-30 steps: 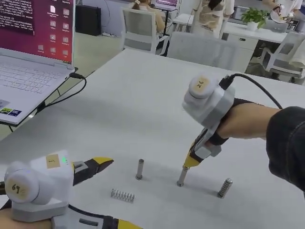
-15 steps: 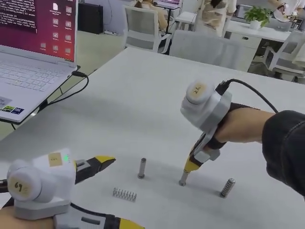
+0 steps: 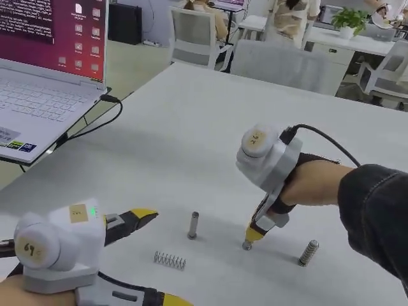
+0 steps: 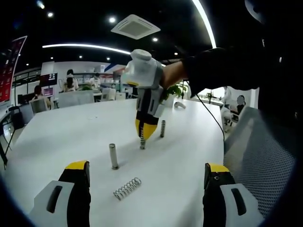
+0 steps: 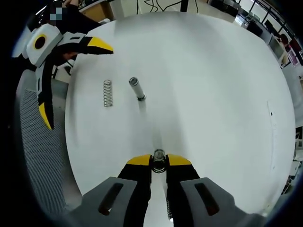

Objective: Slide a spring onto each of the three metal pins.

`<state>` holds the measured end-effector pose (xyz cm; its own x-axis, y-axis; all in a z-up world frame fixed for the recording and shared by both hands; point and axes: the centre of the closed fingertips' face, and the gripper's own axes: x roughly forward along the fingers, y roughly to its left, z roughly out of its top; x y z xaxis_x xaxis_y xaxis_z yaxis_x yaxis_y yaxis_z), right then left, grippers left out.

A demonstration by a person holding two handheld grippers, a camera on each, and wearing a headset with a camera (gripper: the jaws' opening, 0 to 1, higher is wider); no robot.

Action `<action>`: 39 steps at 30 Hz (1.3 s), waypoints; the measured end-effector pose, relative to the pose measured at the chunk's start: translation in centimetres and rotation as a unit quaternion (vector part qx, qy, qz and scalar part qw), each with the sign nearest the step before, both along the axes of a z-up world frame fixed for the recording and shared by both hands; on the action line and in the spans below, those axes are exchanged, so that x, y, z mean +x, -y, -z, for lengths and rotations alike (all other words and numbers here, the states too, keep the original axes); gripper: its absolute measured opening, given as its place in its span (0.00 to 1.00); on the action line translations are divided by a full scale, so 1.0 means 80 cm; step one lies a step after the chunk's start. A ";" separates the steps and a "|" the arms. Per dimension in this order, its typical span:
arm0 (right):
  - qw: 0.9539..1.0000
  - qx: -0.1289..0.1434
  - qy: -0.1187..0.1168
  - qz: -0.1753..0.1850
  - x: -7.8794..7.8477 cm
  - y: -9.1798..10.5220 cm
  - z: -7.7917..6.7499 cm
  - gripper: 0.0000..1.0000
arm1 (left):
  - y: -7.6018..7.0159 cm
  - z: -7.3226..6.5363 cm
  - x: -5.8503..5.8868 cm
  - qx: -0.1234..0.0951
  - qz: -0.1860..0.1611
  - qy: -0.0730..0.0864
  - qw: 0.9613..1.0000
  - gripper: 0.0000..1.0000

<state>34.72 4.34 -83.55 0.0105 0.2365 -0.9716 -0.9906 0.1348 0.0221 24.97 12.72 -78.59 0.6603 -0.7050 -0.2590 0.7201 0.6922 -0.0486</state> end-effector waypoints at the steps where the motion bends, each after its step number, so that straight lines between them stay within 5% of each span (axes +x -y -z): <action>1: 1.000 -0.001 -0.001 0.001 0.000 0.000 0.001 0.09 | 0.000 0.000 0.000 0.000 0.000 0.000 1.000 0.98; 26: 1.000 0.011 -0.003 -0.003 0.000 -0.001 0.008 0.14 | 0.000 0.002 -0.001 -0.001 -0.003 -0.003 1.000 0.97; 39: 0.997 0.049 0.042 -0.035 0.005 -0.024 -0.019 0.23 | 0.003 0.002 -0.002 -0.003 -0.001 -0.004 1.000 0.97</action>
